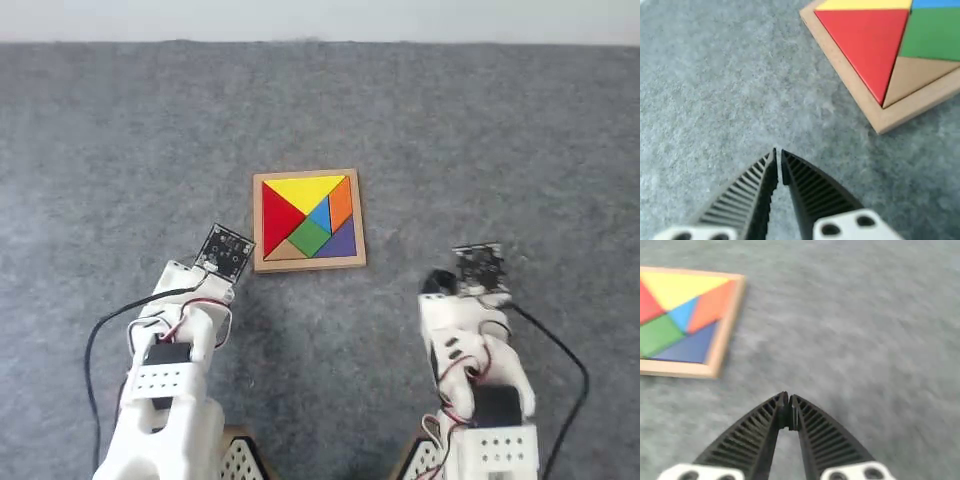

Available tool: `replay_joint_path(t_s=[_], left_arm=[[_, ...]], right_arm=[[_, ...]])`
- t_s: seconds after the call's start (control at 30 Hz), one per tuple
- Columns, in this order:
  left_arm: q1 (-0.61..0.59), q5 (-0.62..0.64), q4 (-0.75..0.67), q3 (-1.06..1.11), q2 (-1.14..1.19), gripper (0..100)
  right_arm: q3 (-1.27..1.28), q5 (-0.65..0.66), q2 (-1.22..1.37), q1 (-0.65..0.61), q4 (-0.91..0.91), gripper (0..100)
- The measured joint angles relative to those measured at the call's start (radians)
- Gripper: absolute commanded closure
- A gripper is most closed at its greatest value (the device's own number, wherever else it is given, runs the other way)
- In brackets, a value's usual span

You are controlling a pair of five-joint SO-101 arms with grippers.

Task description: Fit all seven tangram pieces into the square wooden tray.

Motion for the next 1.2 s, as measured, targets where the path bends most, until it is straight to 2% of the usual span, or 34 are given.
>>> replay_joint_path(t_s=[0.23, 0.43, 0.53, 0.7, 1.2], left_arm=[[0.0, -0.003, 0.0, 0.0, 0.0, 99], [0.0, -0.003, 0.0, 0.0, 0.0, 99], [-0.006, -0.003, 0.0, 0.0, 0.0, 99], [-0.04, -0.003, 0.0, 0.0, 0.0, 99], [-0.044, -0.003, 0.0, 0.0, 0.0, 99]], right_arm=[[0.0, 0.002, -0.02, 0.167, 0.338, 99.0], [0.0, 0.002, -0.02, 0.367, 0.385, 99.0], [0.0, 0.002, -0.02, 0.411, 0.385, 99.1], [0.0, 0.002, -0.02, 0.427, 0.385, 99.1], [0.0, 0.002, -0.02, 0.427, 0.385, 99.1]])
